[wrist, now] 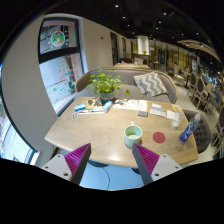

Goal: Pour water

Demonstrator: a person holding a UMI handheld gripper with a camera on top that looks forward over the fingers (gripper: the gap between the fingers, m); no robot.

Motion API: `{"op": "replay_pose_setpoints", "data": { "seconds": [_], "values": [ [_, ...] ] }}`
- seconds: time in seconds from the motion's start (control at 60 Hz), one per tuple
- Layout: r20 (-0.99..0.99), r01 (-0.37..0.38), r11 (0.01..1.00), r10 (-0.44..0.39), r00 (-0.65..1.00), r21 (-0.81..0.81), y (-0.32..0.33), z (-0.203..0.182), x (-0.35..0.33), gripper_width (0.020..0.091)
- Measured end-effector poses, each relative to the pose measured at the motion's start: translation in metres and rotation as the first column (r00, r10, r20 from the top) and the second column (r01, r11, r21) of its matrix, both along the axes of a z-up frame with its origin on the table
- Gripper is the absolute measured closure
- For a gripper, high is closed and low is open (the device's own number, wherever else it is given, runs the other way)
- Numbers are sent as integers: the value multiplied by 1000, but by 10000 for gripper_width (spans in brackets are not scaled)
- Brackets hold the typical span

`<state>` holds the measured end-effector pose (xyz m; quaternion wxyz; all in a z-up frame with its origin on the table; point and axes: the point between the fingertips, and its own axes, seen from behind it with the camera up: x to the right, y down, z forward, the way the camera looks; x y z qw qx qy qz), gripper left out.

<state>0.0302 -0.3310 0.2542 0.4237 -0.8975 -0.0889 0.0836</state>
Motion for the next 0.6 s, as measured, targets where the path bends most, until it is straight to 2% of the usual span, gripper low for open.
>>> {"op": "replay_pose_setpoints", "data": {
  "seconds": [0.117,0.133,0.167,0.283,0.483,0.6],
  "values": [
    [-14,38,999,-38,999,9,9,-13,45,248],
    [-12,50,999,-50,999,9,7,-7,24,248],
    [-4,57,998,-57,998,15,13,-22,71,249],
    [13,107,994,-107,994,26,24,-45,148,249],
    [33,257,964,-259,965,72,61,-89,298,250],
    [56,292,949,-300,952,121,97,-109,370,248]
  ]
}}
